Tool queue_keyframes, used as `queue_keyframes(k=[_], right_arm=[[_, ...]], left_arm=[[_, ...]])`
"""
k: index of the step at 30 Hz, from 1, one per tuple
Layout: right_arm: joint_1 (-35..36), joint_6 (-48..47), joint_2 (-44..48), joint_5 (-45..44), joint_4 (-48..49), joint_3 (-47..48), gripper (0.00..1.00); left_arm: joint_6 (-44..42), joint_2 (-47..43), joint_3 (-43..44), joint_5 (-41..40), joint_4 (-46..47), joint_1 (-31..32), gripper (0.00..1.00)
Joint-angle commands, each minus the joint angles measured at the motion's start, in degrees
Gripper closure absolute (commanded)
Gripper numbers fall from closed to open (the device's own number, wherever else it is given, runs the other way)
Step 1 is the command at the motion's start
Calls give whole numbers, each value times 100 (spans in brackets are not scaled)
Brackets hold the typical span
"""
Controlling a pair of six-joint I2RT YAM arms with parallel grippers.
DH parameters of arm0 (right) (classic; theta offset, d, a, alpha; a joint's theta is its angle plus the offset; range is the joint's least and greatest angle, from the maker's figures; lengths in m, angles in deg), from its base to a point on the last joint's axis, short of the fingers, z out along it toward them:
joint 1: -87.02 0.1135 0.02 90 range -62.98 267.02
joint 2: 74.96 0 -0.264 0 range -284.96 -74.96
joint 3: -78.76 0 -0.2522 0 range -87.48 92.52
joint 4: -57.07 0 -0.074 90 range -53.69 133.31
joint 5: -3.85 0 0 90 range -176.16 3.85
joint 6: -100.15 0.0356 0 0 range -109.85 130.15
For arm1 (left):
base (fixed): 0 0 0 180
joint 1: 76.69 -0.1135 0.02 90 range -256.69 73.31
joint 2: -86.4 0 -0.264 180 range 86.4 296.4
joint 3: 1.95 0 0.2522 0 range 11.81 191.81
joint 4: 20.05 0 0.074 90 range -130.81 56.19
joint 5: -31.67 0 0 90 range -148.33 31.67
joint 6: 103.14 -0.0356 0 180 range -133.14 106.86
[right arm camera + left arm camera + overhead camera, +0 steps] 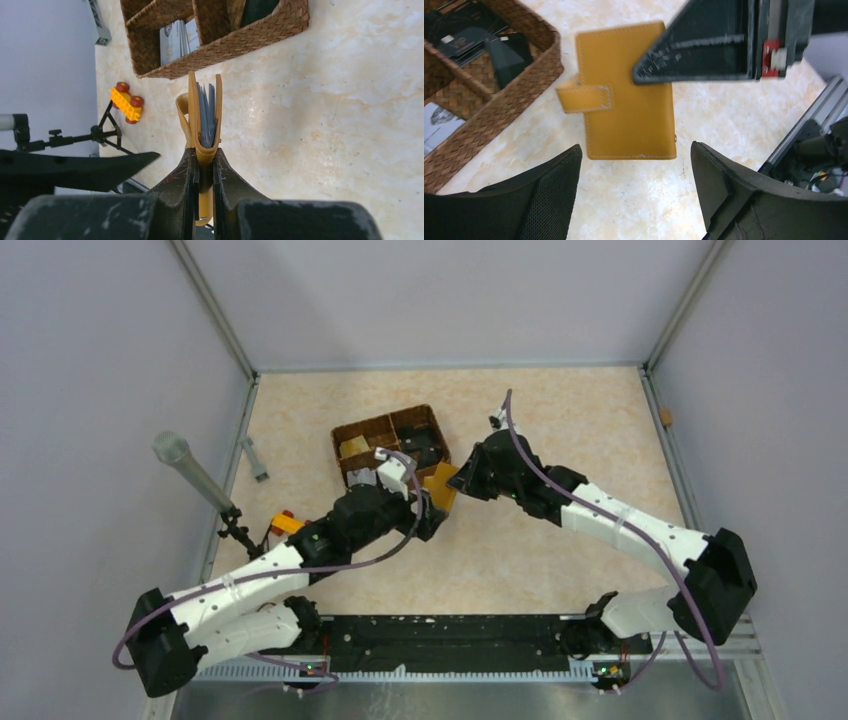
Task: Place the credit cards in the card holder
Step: Pick up the card holder from the center of the board.
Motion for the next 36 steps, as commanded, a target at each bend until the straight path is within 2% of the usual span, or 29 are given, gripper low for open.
queue_keyframes(k=[1, 8, 10, 12, 16, 19, 20, 22, 24, 27, 33, 36], right_arm=[[5, 481, 335, -510, -895, 437, 100], [150, 840, 373, -641, -993, 447, 100], [203, 903, 350, -744, -969, 438, 100], [238, 1005, 337, -837, -896, 410, 100], [259, 1175, 342, -1016, -812, 325, 100], [253, 1219, 393, -1141, -737, 233, 98], [254, 1209, 427, -1168, -678, 205, 92], [254, 1095, 462, -1230, -599, 198, 76], [254, 876, 489, -1410, -725, 302, 55], [241, 411, 602, -1745, -981, 495, 38], [-300, -586, 1577, -1824, -832, -63, 17], [-737, -1253, 2224, -1220, -344, -570, 9]], left_arm=[[-681, 458, 394, -817, 522, 697, 16], [-1171, 1509, 822, -1878, 518, 1248, 14], [-1265, 1779, 991, -2170, 420, 1338, 19], [-1327, 1983, 1117, -2412, 330, 1429, 30], [-1393, 2237, 1138, -2777, 365, 1610, 62], [-1456, 2412, 1196, -3065, 303, 1645, 81], [-1474, 2462, 1233, -3142, 239, 1655, 91], [-1301, 2522, 1321, -3384, 102, 1650, 100], [-1196, 2476, 1335, -3534, 35, 1646, 100], [-850, 2307, 1315, -3308, -14, 1549, 100], [149, 2081, 1291, -1695, -310, 755, 100], [758, 1853, 1137, -217, -13, 65, 100]])
